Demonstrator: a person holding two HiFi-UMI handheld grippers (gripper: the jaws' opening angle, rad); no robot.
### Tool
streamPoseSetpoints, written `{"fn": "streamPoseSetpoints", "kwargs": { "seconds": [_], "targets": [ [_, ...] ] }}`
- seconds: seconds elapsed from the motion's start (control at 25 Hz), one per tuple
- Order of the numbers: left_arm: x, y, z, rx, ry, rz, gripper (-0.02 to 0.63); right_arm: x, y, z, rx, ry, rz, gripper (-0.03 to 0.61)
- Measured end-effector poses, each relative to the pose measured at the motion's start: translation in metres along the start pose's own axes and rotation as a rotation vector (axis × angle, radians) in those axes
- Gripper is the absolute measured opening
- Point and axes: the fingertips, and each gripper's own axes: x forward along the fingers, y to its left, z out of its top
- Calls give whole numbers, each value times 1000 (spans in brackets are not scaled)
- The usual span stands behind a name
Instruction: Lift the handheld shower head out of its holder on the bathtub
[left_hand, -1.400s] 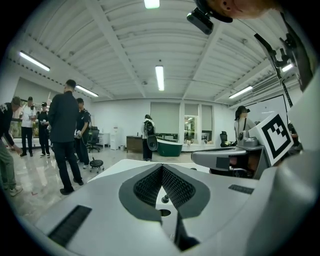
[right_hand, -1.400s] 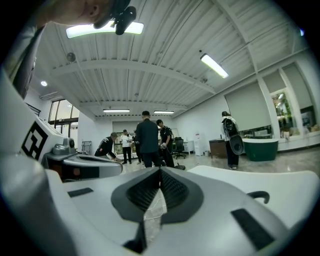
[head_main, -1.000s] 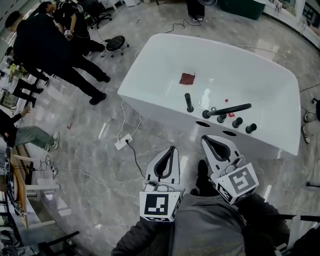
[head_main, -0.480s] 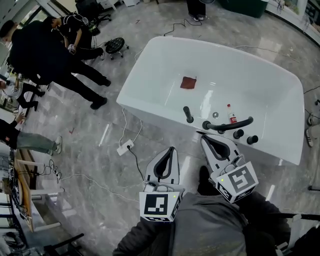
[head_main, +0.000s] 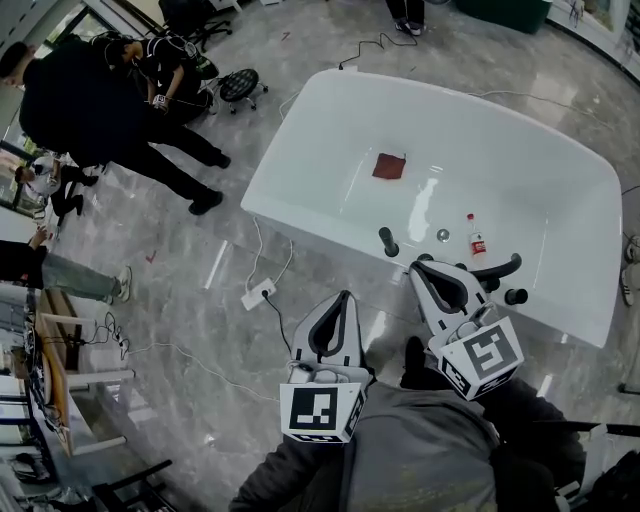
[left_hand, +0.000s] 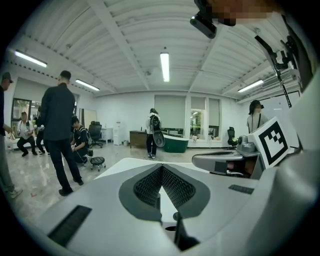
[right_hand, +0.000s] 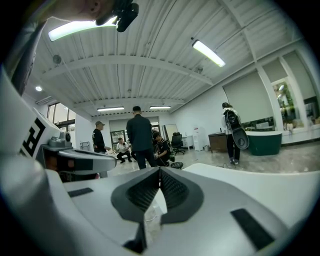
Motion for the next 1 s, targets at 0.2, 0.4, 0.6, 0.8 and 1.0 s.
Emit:
{"fn": "streamPoseSetpoints", "kwargs": {
  "seconds": [0.2, 0.4, 0.6, 0.8, 1.0],
  "targets": [
    [22, 26, -5, -12, -9, -19, 3, 29, -9, -4, -13, -1, -36, 5],
    [46, 50, -12, -16, -8, -98, 3, 55, -22, -7, -8, 1, -142, 5],
    [62, 72, -4, -9, -6, -195, 3, 74, -29, 4, -5, 0, -258, 5],
    [87, 104, 3, -8, -4, -258, 3, 104, -31, 6, 1, 7, -331, 5],
    [110, 136, -3, -5, 15, -351, 3, 128, -34, -1, 13, 19, -446, 5]
  ]
}}
